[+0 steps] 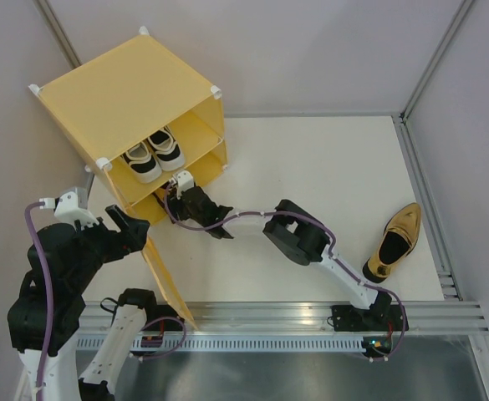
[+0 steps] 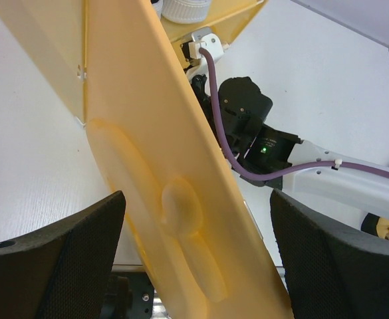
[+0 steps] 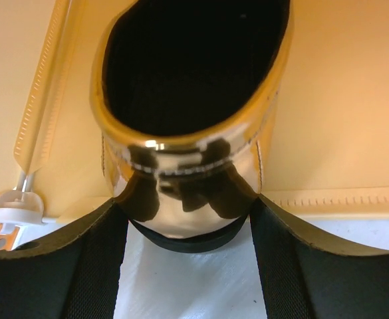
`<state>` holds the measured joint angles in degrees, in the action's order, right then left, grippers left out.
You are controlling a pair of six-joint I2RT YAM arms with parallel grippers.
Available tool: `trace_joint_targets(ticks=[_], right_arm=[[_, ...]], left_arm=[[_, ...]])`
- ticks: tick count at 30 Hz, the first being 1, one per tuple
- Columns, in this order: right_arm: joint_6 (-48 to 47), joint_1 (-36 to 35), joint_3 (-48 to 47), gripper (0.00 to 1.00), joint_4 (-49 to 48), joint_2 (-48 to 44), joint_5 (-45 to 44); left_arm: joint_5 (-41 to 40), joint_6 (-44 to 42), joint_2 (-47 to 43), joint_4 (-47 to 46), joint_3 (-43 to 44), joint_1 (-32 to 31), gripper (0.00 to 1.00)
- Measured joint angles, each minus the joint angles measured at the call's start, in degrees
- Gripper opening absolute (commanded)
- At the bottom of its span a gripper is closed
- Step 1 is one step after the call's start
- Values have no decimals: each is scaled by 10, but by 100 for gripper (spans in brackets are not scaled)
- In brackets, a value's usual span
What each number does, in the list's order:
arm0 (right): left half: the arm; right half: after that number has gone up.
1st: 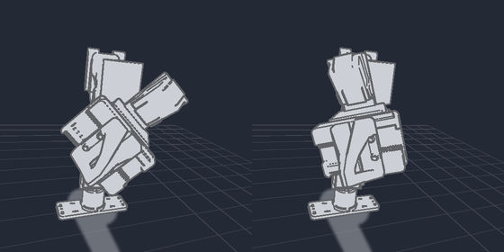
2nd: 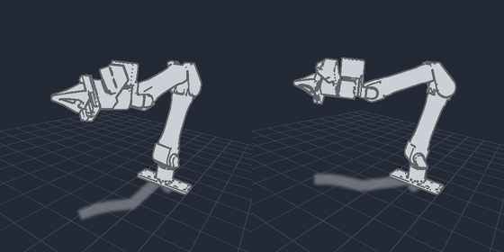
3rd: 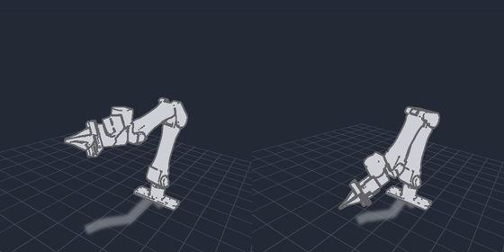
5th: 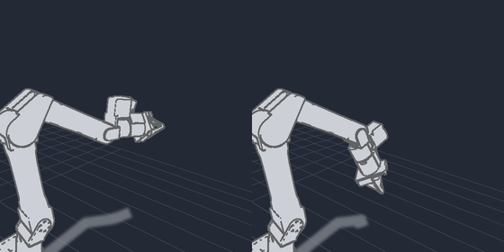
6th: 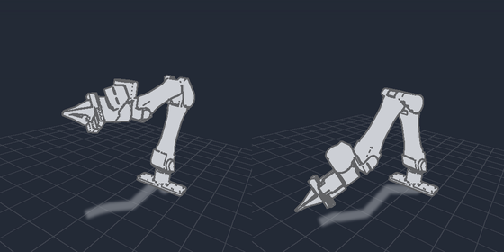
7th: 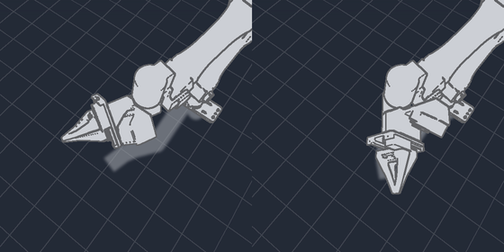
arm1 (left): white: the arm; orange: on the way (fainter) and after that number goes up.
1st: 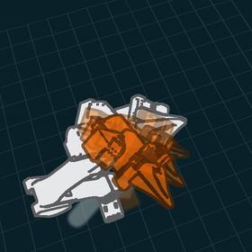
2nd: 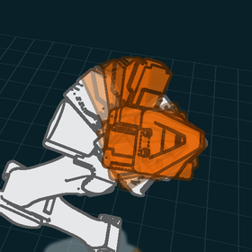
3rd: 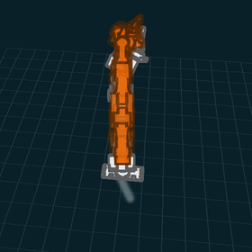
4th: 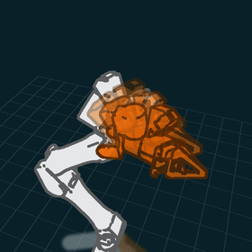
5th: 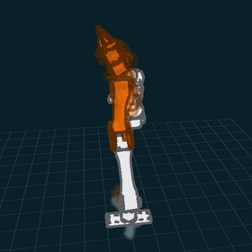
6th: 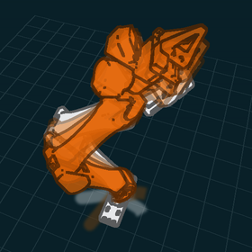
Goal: Place and organize the shoes in the shoe cabinet
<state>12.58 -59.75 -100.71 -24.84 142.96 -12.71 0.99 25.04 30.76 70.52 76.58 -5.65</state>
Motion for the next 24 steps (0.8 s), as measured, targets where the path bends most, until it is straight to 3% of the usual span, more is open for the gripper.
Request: trace_joint_targets(ticks=[5,18,19,24], right_arm=[[31,12,-8,25,11,5,25],[40,27,-47,31,51,14,46],[40,28,-49,39,54,14,49],[37,30,-44,58,49,14,52]], left_arm=[[-4,0,2,2,3,0,92],[-11,0,15,5,9,0,91],[-11,0,15,5,9,0,91],[-11,0,18,6,11,0,91]])
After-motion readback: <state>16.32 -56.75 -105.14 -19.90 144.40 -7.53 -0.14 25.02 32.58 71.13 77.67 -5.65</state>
